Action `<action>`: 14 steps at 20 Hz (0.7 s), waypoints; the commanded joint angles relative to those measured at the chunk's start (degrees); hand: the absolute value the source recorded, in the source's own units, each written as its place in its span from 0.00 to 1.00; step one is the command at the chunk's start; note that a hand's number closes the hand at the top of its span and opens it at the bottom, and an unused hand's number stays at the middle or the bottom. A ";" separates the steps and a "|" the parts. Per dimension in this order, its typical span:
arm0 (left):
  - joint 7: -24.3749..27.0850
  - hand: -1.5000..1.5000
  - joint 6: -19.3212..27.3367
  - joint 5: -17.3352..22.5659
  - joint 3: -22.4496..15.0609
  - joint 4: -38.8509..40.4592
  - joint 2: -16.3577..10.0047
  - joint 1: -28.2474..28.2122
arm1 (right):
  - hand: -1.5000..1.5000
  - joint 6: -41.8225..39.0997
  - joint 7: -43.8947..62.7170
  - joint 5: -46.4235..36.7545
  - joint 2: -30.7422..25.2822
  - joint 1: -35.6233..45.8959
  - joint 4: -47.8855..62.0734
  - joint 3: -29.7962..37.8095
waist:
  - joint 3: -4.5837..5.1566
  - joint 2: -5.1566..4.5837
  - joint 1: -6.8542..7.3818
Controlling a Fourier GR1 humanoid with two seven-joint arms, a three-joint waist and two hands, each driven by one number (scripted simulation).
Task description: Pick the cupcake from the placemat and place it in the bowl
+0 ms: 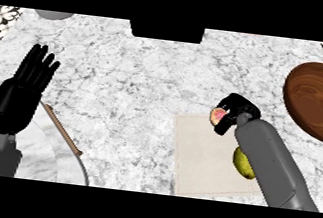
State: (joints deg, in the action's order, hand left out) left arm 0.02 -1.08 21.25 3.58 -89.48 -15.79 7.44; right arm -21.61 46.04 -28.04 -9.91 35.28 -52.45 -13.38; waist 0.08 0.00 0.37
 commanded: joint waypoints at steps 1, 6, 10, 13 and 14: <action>-1.40 0.50 0.36 -0.57 -0.67 -2.74 1.15 -1.95 | 1.00 -3.10 -5.21 -2.48 -1.09 2.19 3.03 -1.30 | -0.10 -0.06 0.25; -4.23 0.50 -1.50 0.62 1.78 -6.27 -0.15 -2.91 | 1.00 -1.84 -6.42 -6.01 0.13 0.14 1.59 -1.22 | -0.09 0.05 0.04; -1.54 0.50 -2.77 -0.62 2.50 -2.48 0.47 -2.22 | 1.00 -1.58 -10.55 -8.74 0.59 5.88 7.85 -0.27 | -0.09 -0.09 0.24; -1.72 0.50 -1.45 -0.02 3.10 -2.16 0.29 -2.50 | 1.00 -5.12 -28.32 -10.22 -7.60 -6.23 -9.03 -10.81 | -0.11 0.80 -2.03; -0.31 0.50 -0.52 -0.81 3.70 -0.85 0.67 -2.57 | 1.00 -5.24 -32.84 -11.22 -9.53 -8.19 -12.04 -13.51 | -0.08 1.19 -3.56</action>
State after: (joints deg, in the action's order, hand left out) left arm -1.32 -2.09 20.55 6.08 -91.30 -15.14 5.72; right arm -25.44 26.46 -36.86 -14.34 32.52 -56.20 -20.24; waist 0.00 0.47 -0.99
